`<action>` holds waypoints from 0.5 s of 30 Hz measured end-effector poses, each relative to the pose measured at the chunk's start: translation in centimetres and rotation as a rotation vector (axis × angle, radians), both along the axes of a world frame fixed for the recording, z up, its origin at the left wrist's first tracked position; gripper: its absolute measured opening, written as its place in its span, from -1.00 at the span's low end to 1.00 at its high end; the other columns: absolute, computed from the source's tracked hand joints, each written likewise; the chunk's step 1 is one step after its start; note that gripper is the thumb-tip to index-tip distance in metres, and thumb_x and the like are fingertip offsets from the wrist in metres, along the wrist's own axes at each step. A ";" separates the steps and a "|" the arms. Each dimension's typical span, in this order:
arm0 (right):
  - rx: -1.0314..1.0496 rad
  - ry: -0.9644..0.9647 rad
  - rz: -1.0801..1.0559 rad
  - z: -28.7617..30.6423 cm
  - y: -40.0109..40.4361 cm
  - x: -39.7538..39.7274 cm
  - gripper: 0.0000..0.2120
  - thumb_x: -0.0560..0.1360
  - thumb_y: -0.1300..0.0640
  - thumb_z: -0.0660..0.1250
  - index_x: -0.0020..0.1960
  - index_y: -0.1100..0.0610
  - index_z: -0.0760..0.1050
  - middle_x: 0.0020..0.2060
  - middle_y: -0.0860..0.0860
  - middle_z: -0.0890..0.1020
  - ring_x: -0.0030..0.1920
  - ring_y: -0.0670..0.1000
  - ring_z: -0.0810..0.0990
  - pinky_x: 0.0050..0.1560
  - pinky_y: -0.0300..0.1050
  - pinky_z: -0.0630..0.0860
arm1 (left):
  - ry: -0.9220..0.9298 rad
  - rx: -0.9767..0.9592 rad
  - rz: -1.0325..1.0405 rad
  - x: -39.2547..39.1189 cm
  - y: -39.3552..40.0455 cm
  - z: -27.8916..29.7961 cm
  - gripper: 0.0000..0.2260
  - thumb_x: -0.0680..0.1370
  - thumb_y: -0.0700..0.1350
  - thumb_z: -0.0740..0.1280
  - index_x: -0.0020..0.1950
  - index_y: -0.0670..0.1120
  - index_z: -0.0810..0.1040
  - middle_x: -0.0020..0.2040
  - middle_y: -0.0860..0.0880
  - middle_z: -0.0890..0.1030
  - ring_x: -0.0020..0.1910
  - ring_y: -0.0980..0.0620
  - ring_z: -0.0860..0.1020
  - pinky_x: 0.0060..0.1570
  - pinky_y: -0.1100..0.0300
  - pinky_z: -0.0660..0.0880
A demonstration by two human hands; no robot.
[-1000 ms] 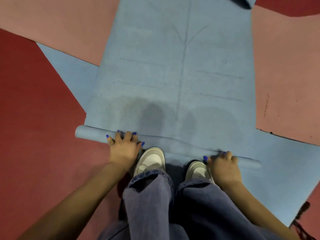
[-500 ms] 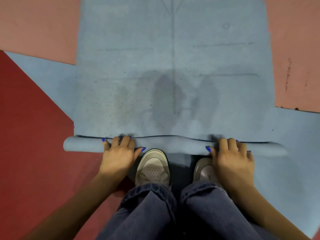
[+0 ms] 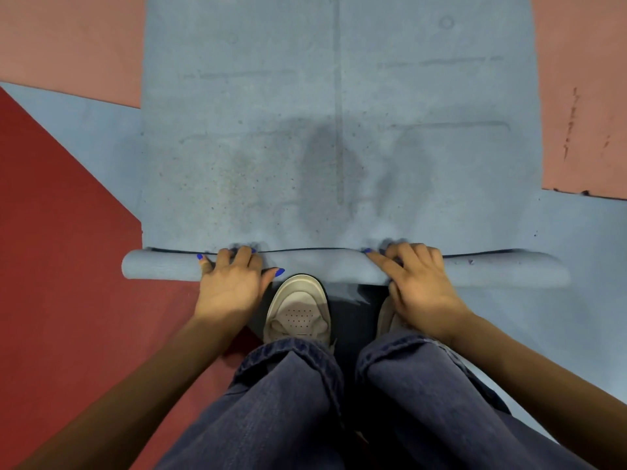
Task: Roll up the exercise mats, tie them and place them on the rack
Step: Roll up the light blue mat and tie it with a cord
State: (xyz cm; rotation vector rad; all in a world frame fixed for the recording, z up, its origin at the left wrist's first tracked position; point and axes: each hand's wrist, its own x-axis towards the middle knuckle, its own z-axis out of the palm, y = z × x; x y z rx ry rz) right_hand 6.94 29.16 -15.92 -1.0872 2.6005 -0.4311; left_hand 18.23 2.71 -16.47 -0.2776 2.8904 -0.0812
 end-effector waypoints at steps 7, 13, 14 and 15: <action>0.054 -0.218 -0.036 0.7 -2.6 -1.0 -0.42 0.45 -0.13 -0.05 0.25 0.08 0.55 0.02 0.04 0.54 0.07 0.13 0.50 0.08 -0.01 0.34 | -0.035 0.005 0.005 -0.2 0.0 0.2 -0.64 0.45 0.04 0.42 -0.19 -0.30 0.62 -0.17 -0.25 0.60 -0.23 -0.33 0.56 -0.26 -0.34 0.51; 0.077 -0.223 -0.007 0.0 -4.3 -0.3 -0.48 0.56 -0.23 -0.07 0.13 0.05 0.53 0.02 0.00 0.62 0.06 0.08 0.57 0.07 -0.05 0.39 | -0.018 0.021 -0.021 0.0 -0.1 0.1 -0.63 0.46 0.04 0.41 -0.16 -0.31 0.61 -0.16 -0.26 0.60 -0.22 -0.34 0.56 -0.24 -0.34 0.51; 0.074 -0.250 0.001 0.0 -4.4 -0.5 -0.54 0.59 -0.20 -0.03 0.17 0.02 0.51 0.06 -0.03 0.61 0.10 0.05 0.56 0.11 -0.06 0.38 | -0.016 0.017 -0.031 0.0 -0.2 0.0 -0.58 0.50 0.08 0.30 -0.16 -0.31 0.61 -0.16 -0.26 0.60 -0.22 -0.33 0.56 -0.24 -0.33 0.52; 0.079 -0.283 0.019 0.2 -4.5 -0.8 -0.61 0.62 -0.16 -0.01 0.22 -0.02 0.48 0.13 -0.06 0.60 0.16 0.02 0.54 0.15 -0.08 0.36 | -0.010 0.015 -0.044 0.0 -0.3 -0.1 -0.53 0.51 0.10 0.20 -0.15 -0.31 0.61 -0.16 -0.25 0.60 -0.23 -0.32 0.56 -0.24 -0.32 0.53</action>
